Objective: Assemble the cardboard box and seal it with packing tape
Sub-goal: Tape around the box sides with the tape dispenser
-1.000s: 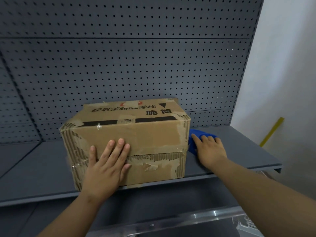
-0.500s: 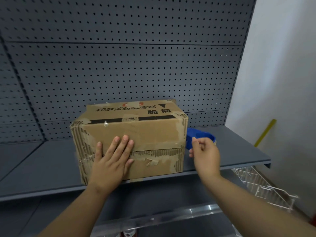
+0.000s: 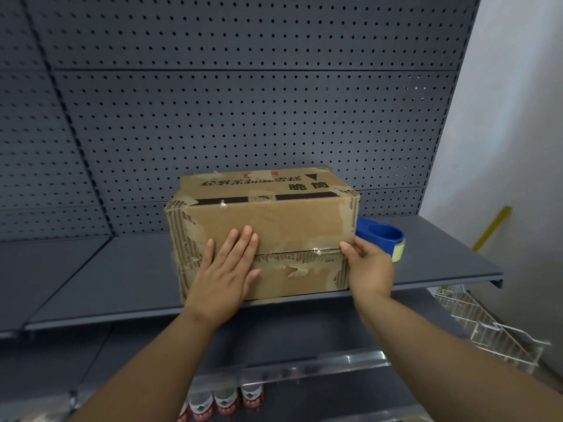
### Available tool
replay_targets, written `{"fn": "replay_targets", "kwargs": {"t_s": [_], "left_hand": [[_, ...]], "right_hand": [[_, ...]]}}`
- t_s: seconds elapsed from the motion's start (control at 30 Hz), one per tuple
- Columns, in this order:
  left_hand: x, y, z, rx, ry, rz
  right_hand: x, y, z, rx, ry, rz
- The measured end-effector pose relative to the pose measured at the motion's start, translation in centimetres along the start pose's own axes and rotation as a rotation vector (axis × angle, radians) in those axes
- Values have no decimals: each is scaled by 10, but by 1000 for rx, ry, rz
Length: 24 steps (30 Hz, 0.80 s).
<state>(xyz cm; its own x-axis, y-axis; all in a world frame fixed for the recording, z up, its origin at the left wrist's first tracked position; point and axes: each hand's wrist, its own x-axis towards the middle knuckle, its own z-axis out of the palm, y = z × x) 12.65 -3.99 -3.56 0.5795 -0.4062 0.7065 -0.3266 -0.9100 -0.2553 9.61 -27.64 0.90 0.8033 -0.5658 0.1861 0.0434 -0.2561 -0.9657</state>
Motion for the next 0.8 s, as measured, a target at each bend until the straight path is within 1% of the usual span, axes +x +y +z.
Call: {"fn": "replay_targets", "kwargs": {"t_s": [0.07, 0.1, 0.2, 0.23, 0.4, 0.47, 0.53, 0.67, 0.8], "left_hand": [[-7, -4, -4, -39, -27, -104], [-11, -6, -6, -83, -29, -201], [-19, -8, -12, -294, -44, -573], [-19, -7, -14, -366, -30, -664], [-8, -1, -21, -791, 138, -889], [-4, -3, -24, -899, 187, -996], [-2, -5, -26, -901, 186, -1024], [-6, -10, -26, -898, 154, -985], [-15, -21, -22, -969, 69, -967]], "right_hand": [[-1, 2, 1, 9, 33, 18], [-2, 3, 2, 7, 41, 19], [-2, 6, 3, 13, 59, 21], [-2, 6, 3, 15, 62, 26], [-3, 5, 3, 22, 62, 34], [-5, 5, 4, 16, 68, 30], [-5, 5, 4, 23, 65, 31], [-9, 8, 6, 67, 59, 20], [-11, 14, 6, 84, 21, 0]]}}
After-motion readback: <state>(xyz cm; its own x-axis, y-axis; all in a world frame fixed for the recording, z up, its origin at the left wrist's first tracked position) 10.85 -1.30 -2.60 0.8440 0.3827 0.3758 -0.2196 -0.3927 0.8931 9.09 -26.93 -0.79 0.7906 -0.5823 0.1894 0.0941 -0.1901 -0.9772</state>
